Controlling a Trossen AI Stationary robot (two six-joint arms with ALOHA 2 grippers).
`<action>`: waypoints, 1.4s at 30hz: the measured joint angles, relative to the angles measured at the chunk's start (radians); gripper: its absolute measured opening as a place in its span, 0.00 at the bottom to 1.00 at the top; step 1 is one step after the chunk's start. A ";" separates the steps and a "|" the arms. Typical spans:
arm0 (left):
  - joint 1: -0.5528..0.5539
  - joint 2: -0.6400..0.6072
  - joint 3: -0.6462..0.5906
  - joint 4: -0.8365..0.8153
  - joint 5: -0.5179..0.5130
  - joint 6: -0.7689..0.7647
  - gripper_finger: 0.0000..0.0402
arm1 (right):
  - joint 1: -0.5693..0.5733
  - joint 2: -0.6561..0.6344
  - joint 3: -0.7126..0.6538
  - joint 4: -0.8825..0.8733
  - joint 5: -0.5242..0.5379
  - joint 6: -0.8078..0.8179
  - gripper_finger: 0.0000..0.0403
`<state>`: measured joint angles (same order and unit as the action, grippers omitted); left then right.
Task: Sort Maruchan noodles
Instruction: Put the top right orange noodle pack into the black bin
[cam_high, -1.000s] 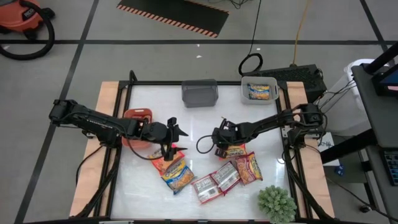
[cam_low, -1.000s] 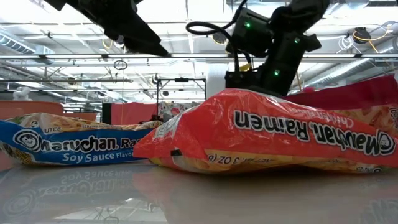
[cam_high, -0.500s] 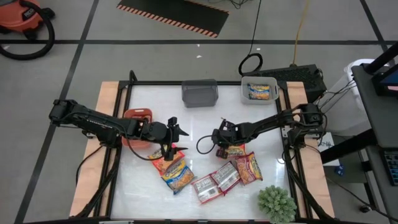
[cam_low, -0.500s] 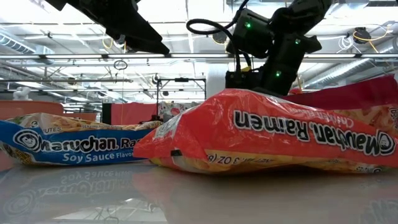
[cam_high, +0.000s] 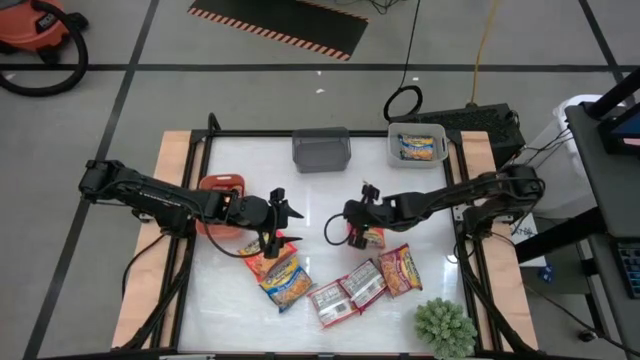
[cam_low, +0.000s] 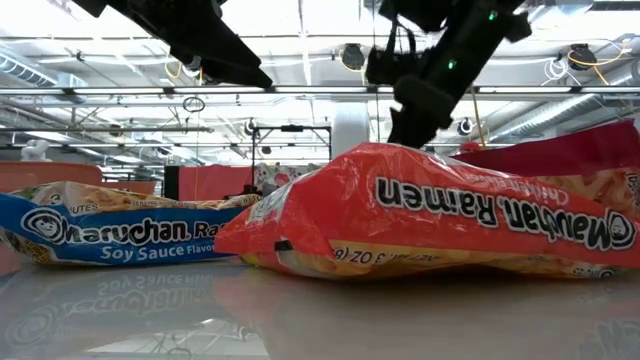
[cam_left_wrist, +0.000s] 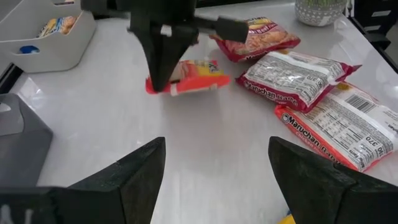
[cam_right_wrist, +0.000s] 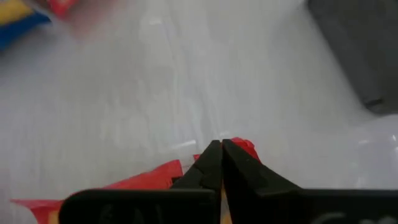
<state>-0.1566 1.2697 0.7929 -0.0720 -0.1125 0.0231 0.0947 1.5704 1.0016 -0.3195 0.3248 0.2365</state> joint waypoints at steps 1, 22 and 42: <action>0.000 0.000 0.000 0.003 -0.002 0.002 0.72 | 0.006 -0.012 0.000 0.000 0.019 -0.004 0.00; -0.018 0.014 0.000 0.211 -0.176 -0.079 0.72 | -0.007 -0.081 0.000 0.090 0.308 -0.095 0.00; 0.034 0.455 0.000 0.591 -0.304 0.020 0.72 | -0.036 -0.080 0.001 0.038 0.307 -0.115 0.00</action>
<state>-0.1226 1.7250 0.7929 0.5189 -0.4163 0.0433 0.0585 1.4902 1.0027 -0.2813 0.6323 0.1219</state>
